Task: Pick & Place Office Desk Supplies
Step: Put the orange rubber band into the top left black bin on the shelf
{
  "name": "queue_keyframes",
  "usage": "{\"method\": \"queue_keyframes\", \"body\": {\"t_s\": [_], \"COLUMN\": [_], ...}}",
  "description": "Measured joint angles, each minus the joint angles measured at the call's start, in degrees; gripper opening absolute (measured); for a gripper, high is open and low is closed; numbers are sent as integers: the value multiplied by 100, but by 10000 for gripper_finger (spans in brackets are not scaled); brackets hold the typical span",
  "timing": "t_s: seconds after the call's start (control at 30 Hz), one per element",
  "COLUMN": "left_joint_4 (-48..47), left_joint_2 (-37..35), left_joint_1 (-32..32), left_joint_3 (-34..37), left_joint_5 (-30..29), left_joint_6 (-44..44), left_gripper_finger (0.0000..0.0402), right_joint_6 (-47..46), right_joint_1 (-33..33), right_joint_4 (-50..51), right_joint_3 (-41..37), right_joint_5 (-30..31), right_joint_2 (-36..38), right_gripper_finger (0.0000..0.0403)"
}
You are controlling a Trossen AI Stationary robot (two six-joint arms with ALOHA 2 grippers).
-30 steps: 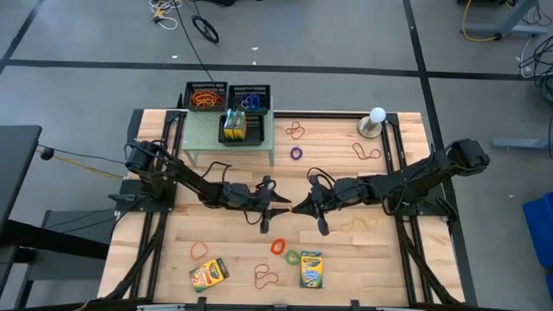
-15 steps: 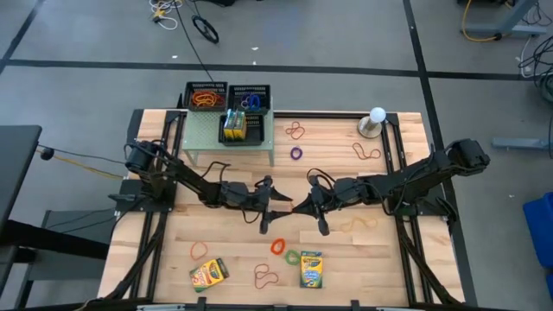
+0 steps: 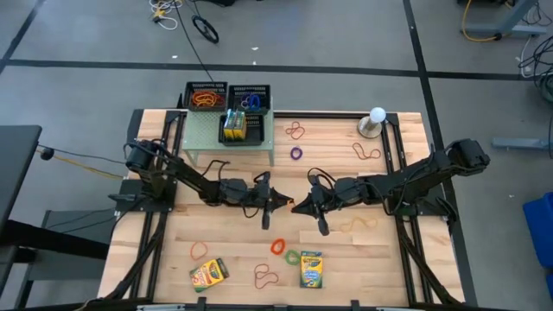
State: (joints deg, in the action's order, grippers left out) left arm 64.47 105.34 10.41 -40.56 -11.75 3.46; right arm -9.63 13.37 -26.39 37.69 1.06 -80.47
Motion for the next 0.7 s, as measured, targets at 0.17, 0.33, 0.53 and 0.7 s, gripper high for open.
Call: {"method": "queue_keyframes", "body": {"t_s": [0.17, 0.33, 0.53, 0.7], "left_joint_4": [-228, -1251, -2805, -4131], "left_joint_2": [-221, -1128, -2727, -4163], "left_joint_1": [-4, 53, 101, -71], "left_joint_3": [62, 339, 360, 74], "left_joint_5": [-116, -1007, -1888, -2963], "left_joint_6": [-211, -457, -879, -1399], "left_gripper_finger": [7, 6, 5, 6], "right_joint_6": [-171, -258, -224, -120], "right_joint_1": [-2, 67, 62, 69], "right_joint_4": [-103, -43, 145, 215], "right_joint_3": [0, 0, 0, 0], "right_joint_5": [22, 360, 561, 538], "right_joint_2": [7, 4, 4, 2], "right_gripper_finger": [36, 88, 121, 89]}}
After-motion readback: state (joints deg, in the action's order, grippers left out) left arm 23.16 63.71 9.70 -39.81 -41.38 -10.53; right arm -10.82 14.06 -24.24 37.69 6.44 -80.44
